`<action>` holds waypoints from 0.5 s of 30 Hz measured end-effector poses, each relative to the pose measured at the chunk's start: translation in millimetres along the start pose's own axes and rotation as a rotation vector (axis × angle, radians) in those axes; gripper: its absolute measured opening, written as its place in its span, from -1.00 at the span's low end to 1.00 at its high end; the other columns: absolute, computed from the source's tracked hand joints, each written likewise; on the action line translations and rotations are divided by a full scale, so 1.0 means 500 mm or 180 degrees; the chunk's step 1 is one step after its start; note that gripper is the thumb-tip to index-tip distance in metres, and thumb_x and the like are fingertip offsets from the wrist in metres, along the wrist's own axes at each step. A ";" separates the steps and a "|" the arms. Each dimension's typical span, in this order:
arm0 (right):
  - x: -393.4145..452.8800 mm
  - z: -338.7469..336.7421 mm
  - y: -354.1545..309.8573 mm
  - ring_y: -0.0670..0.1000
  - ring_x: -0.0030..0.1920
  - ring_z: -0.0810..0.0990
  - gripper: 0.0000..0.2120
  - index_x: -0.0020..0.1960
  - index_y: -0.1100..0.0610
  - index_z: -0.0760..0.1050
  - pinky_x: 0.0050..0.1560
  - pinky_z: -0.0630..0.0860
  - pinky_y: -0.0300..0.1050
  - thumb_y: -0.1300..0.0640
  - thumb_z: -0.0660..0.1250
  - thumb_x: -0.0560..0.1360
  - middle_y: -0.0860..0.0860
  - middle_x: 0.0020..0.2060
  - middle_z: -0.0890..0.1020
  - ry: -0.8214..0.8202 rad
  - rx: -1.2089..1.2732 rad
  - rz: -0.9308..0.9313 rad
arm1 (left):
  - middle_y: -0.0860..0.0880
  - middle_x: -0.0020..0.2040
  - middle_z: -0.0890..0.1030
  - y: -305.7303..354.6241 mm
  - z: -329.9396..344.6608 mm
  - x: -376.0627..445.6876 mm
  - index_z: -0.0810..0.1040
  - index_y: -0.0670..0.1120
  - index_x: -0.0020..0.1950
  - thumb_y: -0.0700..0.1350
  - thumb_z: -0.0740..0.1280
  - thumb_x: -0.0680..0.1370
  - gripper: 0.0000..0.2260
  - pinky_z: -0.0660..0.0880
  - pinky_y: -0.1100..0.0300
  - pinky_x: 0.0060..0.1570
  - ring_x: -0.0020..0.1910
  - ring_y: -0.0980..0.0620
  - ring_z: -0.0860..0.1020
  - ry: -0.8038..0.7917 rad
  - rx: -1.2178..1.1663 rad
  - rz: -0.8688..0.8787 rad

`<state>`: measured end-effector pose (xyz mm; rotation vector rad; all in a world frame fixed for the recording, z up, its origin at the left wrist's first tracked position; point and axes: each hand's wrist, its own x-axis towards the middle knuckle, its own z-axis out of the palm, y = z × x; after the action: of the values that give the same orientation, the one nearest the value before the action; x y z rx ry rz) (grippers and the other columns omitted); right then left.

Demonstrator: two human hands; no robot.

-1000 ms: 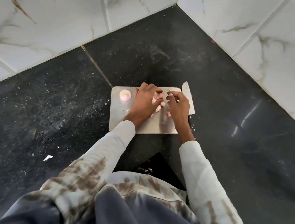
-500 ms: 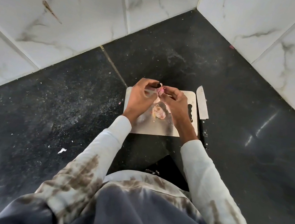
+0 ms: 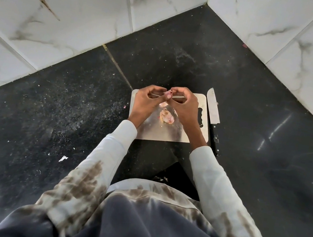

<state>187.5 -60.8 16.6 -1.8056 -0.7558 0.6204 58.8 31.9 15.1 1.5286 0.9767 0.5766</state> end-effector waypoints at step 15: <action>0.001 0.007 0.012 -0.08 0.07 0.70 -0.60 0.21 0.04 0.64 0.16 0.66 -0.17 -0.08 0.60 0.45 -0.10 0.06 0.73 0.0012 -0.0085 0.0253 | 0.11 0.00 0.79 -0.004 -0.004 0.003 0.80 0.02 0.11 -0.14 0.53 0.59 -0.87 0.70 0.06 0.17 0.01 0.12 0.75 0.0270 0.0153 0.0014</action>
<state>186.5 -59.9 10.0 -1.8680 -0.6954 0.6614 57.4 34.0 13.6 1.5596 1.0587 0.6295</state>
